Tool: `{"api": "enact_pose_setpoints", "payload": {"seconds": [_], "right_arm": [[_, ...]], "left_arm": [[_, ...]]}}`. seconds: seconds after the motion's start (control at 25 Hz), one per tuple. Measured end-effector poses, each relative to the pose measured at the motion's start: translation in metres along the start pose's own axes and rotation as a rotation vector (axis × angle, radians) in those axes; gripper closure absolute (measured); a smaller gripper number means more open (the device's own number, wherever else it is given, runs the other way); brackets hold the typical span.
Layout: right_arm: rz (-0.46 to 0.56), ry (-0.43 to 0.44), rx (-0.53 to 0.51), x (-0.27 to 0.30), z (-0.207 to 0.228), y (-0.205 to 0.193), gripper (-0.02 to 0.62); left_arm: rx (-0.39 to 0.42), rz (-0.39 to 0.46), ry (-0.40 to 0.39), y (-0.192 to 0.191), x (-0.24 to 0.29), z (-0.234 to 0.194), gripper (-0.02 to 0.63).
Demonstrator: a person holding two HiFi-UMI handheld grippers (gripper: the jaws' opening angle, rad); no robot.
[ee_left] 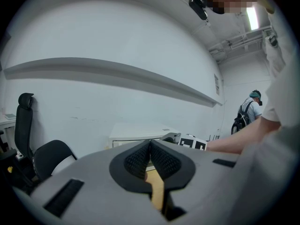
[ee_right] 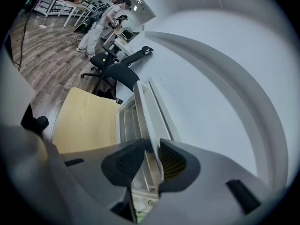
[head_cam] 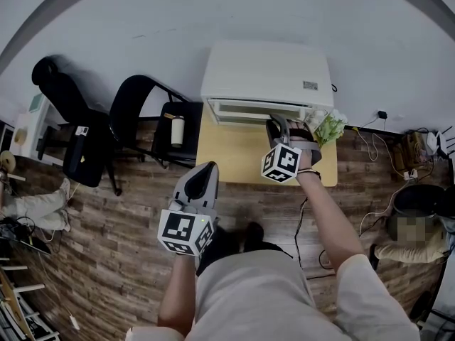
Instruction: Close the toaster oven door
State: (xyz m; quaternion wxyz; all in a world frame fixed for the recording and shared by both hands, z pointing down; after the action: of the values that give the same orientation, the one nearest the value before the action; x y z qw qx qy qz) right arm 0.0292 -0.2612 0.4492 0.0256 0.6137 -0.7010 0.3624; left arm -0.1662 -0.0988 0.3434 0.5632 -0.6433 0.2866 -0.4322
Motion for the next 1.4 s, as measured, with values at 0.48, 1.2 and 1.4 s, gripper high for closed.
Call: {"api": "enact_pose_setpoints", "payload": {"seconds": [0.48,1.2,1.4], "right_arm": [[0.011,-0.016,0.005,0.005,0.006,-0.001,0.509],[0.05,0.032,0.014,0.008,0.011,-0.004,0.503],[0.047,0.051,0.03,0.009,0.014,-0.004,0.496]], "left_arm": [[-0.006,0.0,0.008,-0.001,0.005,-0.003,0.597],[-0.008,-0.006,0.0,-0.001,0.018,-0.005,0.597],[-0.008,-0.005,0.004,-0.001,0.017,-0.002,0.598]]}}
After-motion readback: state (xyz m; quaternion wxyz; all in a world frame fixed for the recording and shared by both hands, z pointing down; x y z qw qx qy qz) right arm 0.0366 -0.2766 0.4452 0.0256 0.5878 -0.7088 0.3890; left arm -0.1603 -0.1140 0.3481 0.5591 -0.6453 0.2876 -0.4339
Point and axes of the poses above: the fingertips, and each gripper's own axes: x forward along the fingers, z to its right, y out of its top, the point moved 9 cm from there along -x, backward along the fingers, and after that the axes turned 6 degrees about x, right-handed, at the moved point
